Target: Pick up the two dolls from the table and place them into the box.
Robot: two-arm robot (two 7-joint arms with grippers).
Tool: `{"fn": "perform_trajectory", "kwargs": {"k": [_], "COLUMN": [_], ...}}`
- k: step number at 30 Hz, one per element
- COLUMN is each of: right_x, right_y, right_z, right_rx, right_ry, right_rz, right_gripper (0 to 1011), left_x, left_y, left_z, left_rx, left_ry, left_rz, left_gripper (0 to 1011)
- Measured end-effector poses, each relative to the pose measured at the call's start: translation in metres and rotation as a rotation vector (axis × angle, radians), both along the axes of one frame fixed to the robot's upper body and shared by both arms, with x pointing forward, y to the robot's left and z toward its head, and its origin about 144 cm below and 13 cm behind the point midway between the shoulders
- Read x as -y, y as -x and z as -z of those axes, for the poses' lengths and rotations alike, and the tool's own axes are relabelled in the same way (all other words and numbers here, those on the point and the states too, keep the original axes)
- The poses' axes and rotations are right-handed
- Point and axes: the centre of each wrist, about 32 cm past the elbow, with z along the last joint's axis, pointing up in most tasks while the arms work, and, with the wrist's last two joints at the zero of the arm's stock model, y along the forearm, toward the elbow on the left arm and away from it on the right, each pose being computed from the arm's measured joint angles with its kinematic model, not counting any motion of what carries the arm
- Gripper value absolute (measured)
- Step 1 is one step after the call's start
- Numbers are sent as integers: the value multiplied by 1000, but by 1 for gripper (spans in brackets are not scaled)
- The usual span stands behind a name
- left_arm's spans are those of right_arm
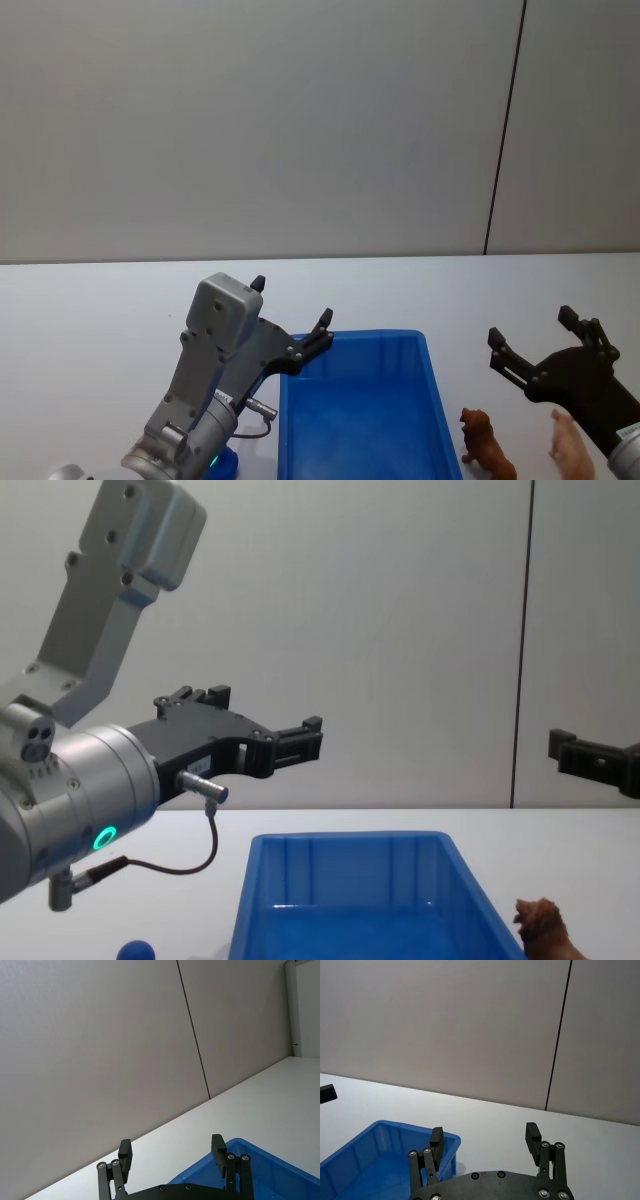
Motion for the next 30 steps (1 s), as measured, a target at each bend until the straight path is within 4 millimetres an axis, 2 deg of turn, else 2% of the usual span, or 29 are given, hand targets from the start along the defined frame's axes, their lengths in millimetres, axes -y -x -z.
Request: {"fn": "perform_trajectory", "kwargs": {"k": [30], "right_x": [0], "right_y": [0], "right_z": [0], "right_rx": [0], "right_ry": [0], "right_rz": [0], "right_gripper": [1001], "left_x": [0], "left_y": [0], "left_z": [0], "left_rx": [0], "left_ry": [0], "left_rz": [0], "left_gripper": [1001]}}
